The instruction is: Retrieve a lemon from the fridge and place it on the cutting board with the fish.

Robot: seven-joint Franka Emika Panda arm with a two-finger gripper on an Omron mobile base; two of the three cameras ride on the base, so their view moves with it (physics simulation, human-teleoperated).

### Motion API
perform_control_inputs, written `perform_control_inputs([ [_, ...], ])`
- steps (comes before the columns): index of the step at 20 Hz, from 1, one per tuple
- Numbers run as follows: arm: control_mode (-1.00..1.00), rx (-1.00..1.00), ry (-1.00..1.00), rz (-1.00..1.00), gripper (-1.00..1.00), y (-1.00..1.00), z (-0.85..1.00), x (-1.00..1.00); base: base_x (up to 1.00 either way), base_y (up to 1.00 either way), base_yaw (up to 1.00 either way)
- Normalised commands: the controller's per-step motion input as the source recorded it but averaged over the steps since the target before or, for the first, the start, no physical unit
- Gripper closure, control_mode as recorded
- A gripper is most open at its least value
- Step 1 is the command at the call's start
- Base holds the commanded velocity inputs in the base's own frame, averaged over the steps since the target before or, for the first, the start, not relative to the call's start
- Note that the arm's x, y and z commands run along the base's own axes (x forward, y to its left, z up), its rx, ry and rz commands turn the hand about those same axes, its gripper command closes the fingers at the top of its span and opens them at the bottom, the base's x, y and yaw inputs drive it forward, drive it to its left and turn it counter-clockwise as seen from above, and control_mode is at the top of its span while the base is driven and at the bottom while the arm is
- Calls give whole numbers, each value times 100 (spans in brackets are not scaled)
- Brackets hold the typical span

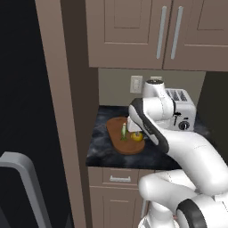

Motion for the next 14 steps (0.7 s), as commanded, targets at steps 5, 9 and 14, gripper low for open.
perform_control_inputs([
  [5, -100, 0, -8, -35, -100, 0, 49, -21, 0, 0, 0],
  [9, -100, 0, -4, -22, -100, 0, 48, -13, 0, 0, 0],
  [14, -100, 0, -4, -1, -100, 0, 12, -13, 0, 0, 0],
])
